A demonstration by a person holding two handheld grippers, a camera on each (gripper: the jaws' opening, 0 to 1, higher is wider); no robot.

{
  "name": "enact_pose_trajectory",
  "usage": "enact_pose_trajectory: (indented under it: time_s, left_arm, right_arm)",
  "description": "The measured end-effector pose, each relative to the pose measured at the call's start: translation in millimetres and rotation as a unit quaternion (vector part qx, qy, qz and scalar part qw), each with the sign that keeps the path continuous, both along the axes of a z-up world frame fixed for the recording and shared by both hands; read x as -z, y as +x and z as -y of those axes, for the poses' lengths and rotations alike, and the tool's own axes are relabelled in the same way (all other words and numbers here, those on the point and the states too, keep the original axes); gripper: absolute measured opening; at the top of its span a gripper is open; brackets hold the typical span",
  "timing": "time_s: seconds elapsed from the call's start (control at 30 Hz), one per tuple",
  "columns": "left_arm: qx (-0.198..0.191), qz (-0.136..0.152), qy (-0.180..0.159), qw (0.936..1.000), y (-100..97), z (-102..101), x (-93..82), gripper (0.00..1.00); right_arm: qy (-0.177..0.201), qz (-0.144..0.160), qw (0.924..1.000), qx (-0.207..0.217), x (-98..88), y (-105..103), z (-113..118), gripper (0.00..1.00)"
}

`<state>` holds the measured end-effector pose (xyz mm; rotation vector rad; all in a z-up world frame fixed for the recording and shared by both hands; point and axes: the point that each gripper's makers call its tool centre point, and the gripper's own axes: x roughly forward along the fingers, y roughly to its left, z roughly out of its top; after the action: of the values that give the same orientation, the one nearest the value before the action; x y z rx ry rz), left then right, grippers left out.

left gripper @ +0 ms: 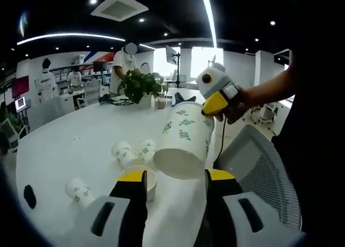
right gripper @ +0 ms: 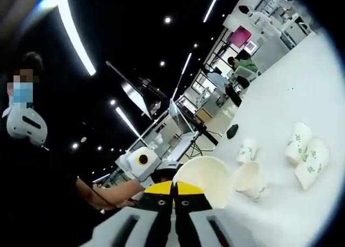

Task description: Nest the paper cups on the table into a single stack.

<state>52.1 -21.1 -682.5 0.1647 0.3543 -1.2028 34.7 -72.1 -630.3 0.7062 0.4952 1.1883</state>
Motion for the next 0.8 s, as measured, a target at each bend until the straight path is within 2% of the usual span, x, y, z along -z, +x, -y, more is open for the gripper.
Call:
enact_pose_trajectory:
  time_s: [0.23, 0.43, 0.6, 0.73, 0.8]
  left_arm:
    - [-0.017, 0.000, 0.005, 0.9998, 2.2, -7.4, 4.8, 0.53]
    - [-0.039, -0.002, 0.006, 0.9992, 5.2, -15.0, 8.1, 0.61]
    - [-0.046, -0.009, 0.013, 0.9988, 2.5, -20.6, 15.0, 0.63]
    - [-0.053, -0.009, 0.020, 0.9984, 1.9, -24.4, 19.7, 0.67]
    - [-0.057, -0.010, 0.019, 0.9982, 1.7, -25.7, 20.4, 0.69]
  right_arm:
    - [-0.020, 0.012, 0.9997, 0.008, -0.9, 9.3, 0.7, 0.00]
    - [-0.055, 0.037, 0.9978, 0.011, -1.5, 19.3, -0.6, 0.00]
    - [-0.108, 0.061, 0.9923, 0.001, 4.7, 24.4, -2.0, 0.00]
    - [-0.156, 0.081, 0.9843, -0.008, 13.8, 27.4, -1.6, 0.00]
    - [-0.167, 0.089, 0.9819, -0.011, 15.1, 27.9, -2.7, 0.00]
